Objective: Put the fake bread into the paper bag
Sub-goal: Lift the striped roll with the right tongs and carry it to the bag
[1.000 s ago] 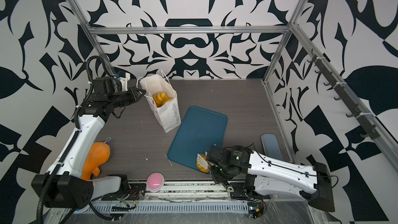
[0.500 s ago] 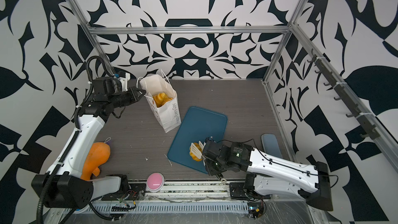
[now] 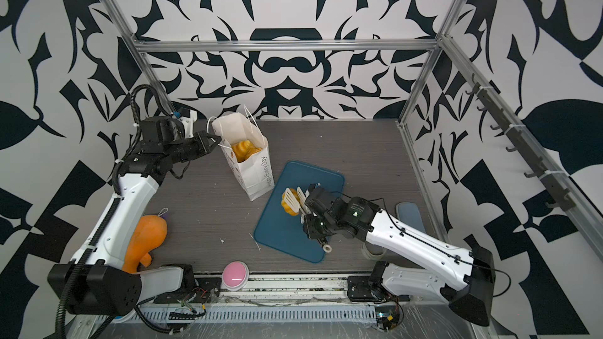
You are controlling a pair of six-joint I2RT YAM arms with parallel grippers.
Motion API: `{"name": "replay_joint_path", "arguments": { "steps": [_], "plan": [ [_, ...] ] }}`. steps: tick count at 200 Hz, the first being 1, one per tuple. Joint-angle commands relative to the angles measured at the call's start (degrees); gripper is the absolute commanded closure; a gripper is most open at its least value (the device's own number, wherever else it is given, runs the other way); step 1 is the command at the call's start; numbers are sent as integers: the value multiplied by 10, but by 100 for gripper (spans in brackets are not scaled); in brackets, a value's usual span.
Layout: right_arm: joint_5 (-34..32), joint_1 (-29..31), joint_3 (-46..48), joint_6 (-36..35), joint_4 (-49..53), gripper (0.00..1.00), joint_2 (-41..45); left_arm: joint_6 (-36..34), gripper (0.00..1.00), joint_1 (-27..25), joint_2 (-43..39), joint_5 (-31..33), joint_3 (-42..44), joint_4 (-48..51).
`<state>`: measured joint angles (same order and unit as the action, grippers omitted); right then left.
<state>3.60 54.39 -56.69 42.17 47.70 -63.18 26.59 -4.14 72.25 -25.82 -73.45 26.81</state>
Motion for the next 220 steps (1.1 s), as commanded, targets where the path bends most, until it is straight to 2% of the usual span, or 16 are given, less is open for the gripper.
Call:
{"name": "replay_joint_path", "arguments": {
  "steps": [1,101,169,220],
  "plan": [
    [11,-14,-48,-38,-50,65,-3,0,100,1,3,-6,9,-1],
    [0,-65,-158,-114,-45,65,-25,-3,100,1,3,-2,9,0],
    [4,-71,-244,-151,-29,64,-49,-3,100,1,3,-3,7,1],
    [18,-71,-284,-173,-59,64,-64,-4,100,1,22,0,6,2]
  ]
}}
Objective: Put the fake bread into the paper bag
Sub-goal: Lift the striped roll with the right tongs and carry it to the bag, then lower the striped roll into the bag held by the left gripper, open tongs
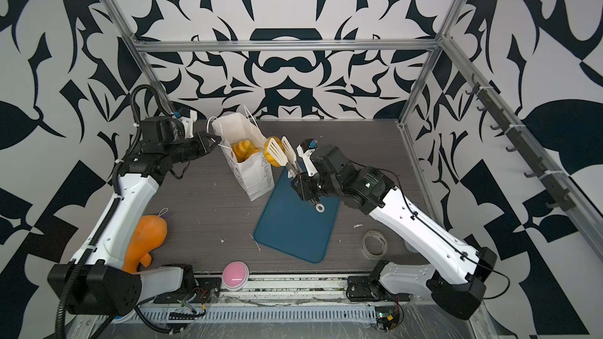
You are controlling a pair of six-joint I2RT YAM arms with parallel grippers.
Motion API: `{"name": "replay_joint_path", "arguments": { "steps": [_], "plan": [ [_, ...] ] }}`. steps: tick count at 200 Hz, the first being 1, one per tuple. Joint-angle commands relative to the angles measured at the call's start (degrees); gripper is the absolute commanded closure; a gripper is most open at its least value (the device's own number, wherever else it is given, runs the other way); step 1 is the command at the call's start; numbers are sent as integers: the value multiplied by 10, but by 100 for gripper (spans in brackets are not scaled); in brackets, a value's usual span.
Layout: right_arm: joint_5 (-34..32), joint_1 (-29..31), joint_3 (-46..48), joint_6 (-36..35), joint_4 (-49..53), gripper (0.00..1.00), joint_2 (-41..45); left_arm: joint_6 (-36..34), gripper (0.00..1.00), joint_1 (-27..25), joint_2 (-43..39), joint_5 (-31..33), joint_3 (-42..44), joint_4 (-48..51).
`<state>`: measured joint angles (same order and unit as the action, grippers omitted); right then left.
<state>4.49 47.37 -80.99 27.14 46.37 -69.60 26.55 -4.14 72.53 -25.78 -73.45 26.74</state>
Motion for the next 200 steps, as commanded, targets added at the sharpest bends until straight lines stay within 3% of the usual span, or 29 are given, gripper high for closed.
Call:
{"name": "replay_joint_path", "arguments": {
  "steps": [1,130,200],
  "plan": [
    [10,-1,-42,-22,-46,64,-1,-4,100,1,19,-1,7,3],
    [91,0,-126,-28,-135,64,-94,-5,100,1,16,-1,7,3],
    [83,0,-168,-39,-153,64,-159,-5,100,1,16,0,8,3]
  ]
}}
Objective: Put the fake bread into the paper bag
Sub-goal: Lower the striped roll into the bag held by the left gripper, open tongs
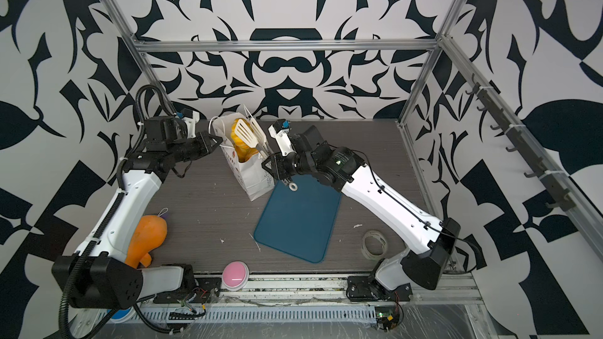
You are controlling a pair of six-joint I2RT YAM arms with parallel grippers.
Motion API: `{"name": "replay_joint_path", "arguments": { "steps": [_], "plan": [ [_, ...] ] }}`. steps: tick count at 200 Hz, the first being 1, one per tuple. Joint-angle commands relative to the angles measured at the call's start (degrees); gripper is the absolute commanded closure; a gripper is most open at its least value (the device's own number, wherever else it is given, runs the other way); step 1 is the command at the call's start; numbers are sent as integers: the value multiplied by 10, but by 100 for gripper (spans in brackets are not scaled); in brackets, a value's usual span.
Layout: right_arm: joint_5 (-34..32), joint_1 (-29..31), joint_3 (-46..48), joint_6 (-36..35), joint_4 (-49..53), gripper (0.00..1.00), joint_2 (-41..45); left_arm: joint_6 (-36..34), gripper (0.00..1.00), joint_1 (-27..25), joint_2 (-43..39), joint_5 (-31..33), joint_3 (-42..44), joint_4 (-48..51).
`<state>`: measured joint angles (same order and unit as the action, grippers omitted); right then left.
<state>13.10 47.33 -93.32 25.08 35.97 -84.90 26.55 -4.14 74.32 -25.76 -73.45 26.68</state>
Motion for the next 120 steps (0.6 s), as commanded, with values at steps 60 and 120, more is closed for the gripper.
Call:
{"name": "replay_joint_path", "arguments": {
  "steps": [60,120],
  "plan": [
    [-26,-4,-53,-32,-48,64,-35,-5,100,1,-4,1,8,3],
    [-40,-9,-69,-31,-28,62,-58,-5,100,1,-5,2,8,4]
  ]
}}
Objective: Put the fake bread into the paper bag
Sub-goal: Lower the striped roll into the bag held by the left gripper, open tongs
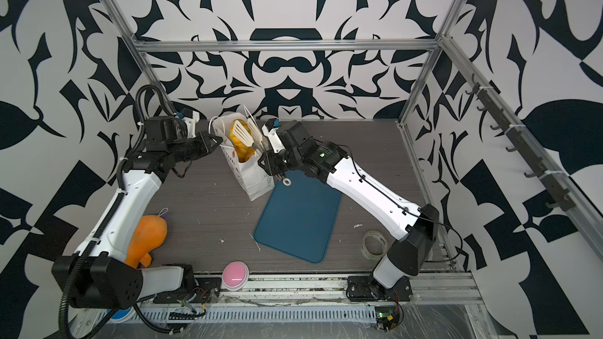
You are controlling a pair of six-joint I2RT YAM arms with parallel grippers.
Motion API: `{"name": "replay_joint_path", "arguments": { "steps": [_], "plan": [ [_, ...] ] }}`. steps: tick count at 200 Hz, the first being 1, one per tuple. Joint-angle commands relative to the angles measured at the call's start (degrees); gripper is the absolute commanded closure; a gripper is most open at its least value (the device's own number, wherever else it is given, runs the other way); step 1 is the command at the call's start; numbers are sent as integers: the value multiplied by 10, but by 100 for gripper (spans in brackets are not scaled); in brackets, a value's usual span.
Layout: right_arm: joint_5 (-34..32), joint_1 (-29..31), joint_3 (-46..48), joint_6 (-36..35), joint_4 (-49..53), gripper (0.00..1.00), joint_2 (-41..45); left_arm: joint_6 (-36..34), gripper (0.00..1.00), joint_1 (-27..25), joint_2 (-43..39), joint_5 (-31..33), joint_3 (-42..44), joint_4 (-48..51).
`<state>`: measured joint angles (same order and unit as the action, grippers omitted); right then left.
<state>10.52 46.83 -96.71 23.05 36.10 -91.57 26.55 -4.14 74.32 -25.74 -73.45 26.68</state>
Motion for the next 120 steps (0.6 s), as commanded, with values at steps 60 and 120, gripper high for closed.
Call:
{"name": "replay_joint_path", "arguments": {
  "steps": [60,120],
  "plan": [
    [-10,-11,-27,-6,-30,61,4,-5,100,1,-5,3,8,4],
    [-5,-13,-32,-5,-23,56,-2,-4,100,1,-5,3,8,3]
  ]
}}
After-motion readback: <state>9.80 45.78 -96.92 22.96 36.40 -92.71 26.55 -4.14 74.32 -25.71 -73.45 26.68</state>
